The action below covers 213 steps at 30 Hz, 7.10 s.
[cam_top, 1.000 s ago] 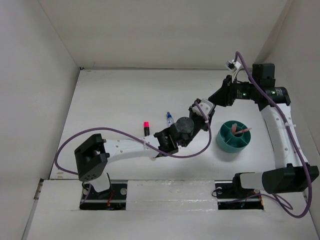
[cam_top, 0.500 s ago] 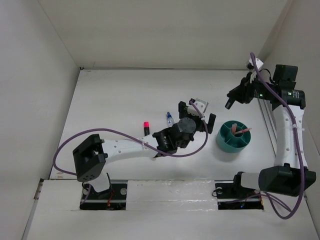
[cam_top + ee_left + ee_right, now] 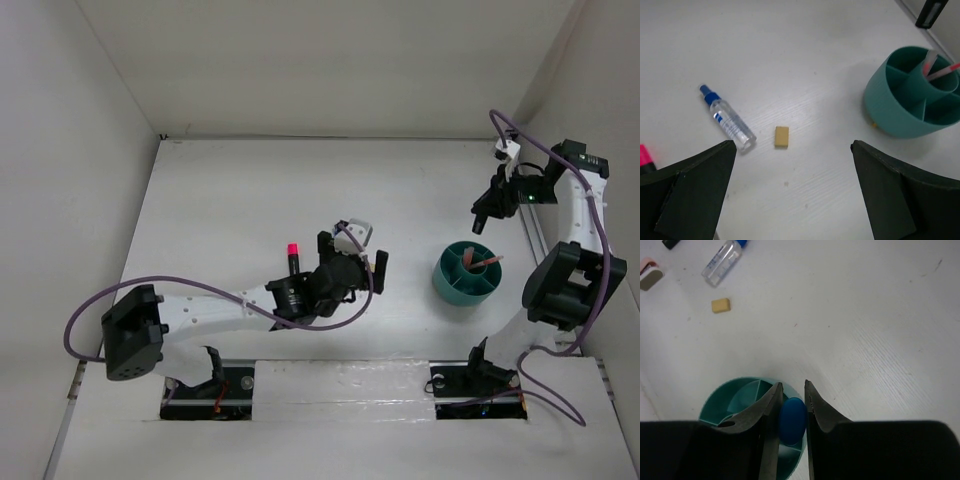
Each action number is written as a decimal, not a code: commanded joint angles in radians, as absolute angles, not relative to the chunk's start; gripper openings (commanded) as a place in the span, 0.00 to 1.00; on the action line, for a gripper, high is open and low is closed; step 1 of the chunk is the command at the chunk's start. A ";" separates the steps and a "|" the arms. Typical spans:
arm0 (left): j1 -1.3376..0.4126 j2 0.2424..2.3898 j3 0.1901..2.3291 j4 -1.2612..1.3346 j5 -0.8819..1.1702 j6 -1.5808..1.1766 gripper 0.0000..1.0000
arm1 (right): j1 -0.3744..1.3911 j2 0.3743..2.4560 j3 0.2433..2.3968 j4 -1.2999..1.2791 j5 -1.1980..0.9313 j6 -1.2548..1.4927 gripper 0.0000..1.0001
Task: Sort the stationery into containers
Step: Place the stationery into the container, then grab a piece of stationery with the left arm, then pass the stationery from the left arm to the right
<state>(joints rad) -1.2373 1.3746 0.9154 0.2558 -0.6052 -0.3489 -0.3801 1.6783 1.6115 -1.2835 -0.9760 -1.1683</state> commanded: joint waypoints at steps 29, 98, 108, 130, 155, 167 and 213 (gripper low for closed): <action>-1.239 1.164 0.816 0.064 -0.738 -0.515 1.00 | -0.364 1.701 1.497 -1.382 -0.971 -1.348 0.15; -0.738 1.649 0.982 -0.363 -0.400 -0.819 0.92 | -0.026 1.177 1.411 -0.675 -0.541 -0.377 1.00; -0.738 1.690 0.933 -0.341 -0.388 -0.819 0.78 | -0.026 1.158 1.402 -0.675 -0.551 -0.377 1.00; -0.739 1.582 0.940 -0.222 -0.352 -0.687 0.00 | -0.017 1.198 1.422 -0.723 -0.701 -0.387 1.00; -1.177 1.462 1.154 0.346 -0.638 -0.129 0.00 | 0.041 1.289 1.451 -0.793 -1.086 -0.364 0.99; -1.224 1.453 1.048 0.660 -0.632 -0.003 0.00 | 0.075 1.318 1.440 -0.772 -1.197 -0.336 0.99; -1.289 1.555 1.161 0.678 -0.678 0.063 0.00 | 0.094 1.269 1.356 -0.601 -1.163 -0.213 0.00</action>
